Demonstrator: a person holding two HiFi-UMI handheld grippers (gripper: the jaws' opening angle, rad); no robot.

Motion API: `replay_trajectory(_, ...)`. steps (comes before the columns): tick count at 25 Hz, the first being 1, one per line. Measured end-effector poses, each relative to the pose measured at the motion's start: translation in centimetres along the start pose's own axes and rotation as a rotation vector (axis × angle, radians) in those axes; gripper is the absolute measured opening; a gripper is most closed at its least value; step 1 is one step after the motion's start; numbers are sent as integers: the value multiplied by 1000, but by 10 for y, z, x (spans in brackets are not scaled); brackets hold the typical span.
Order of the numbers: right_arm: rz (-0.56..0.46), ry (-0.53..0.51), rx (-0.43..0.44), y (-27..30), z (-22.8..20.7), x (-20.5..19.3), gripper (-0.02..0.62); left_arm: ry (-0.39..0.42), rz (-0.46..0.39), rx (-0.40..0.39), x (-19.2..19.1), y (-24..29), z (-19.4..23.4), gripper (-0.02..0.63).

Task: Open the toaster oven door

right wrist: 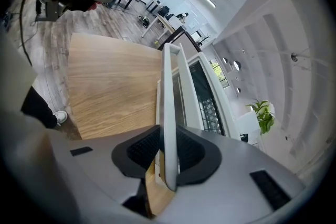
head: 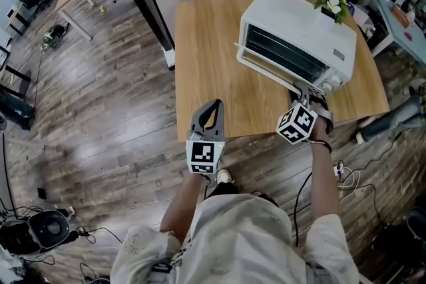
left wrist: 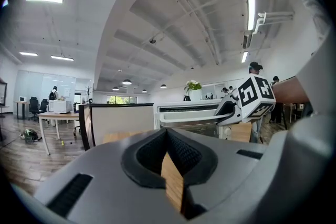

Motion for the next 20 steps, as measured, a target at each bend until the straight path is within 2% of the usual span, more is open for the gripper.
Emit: replay_trajectory(20, 52, -4, 42, -13, 59, 3, 89, -3, 40, -67, -19, 1, 3, 14)
Point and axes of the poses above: the fingertips, and each gripper's own axes: y forward along the fingers, z to its left, x out of its top, the point moved 10 cm from there along -y, backward along the fingers, and after that the axes turned 1 degree about y, right-handed, at the moved point
